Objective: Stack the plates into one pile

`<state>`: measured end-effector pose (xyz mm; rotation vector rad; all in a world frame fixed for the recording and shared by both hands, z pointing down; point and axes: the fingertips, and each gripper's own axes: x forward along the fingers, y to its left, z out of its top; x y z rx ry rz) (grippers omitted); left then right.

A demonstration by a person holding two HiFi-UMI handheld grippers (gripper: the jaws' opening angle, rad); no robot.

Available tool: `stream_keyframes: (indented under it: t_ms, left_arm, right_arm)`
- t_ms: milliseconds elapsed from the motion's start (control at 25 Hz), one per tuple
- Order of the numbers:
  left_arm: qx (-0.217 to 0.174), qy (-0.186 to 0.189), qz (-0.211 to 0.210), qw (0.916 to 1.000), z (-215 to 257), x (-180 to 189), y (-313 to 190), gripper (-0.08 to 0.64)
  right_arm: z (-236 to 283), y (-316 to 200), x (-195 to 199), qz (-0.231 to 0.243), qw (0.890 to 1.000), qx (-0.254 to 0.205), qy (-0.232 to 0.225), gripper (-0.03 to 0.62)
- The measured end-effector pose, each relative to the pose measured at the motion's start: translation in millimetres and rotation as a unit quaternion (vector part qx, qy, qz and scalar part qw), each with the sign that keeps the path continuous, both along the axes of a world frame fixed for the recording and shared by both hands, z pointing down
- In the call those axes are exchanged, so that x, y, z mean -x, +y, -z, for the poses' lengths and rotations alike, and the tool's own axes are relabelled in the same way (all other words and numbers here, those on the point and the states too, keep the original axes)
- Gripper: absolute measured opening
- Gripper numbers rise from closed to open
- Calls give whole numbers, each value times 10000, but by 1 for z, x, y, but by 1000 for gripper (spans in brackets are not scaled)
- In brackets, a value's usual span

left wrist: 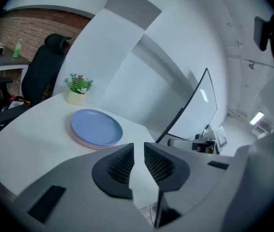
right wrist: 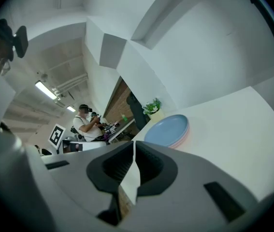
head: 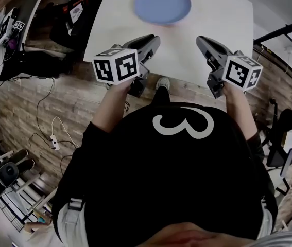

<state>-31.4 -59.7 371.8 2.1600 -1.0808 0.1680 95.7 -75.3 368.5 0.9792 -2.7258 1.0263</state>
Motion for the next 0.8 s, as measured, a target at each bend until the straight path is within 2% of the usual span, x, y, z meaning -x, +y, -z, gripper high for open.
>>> stream_keyframes:
  t_ms: [160,360,440,600,800]
  left_arm:
    - [-252,226,-395,9986,25,-23,37,43]
    - [-742,212,-928,9927,51,-53,84,25]
    - [-869,214,-965,9913,59,-56,96,21]
    - [-1026,236,-1002,9894,72,-61,114,18]
    - [-1338,-67,-1079,9851,78,-71,143,17]
  right_arm:
    - [22,32,-2,231,9994,-125,-243,27]
    - [51,76,-5,518,9963,-419,-543,25]
    - [62,92,-2,647,9946,-536,-604,25]
    - [74,120,4,963,9912,-819,-397,25]
    - [83,150,1,1080,9878,-1089,-251,25]
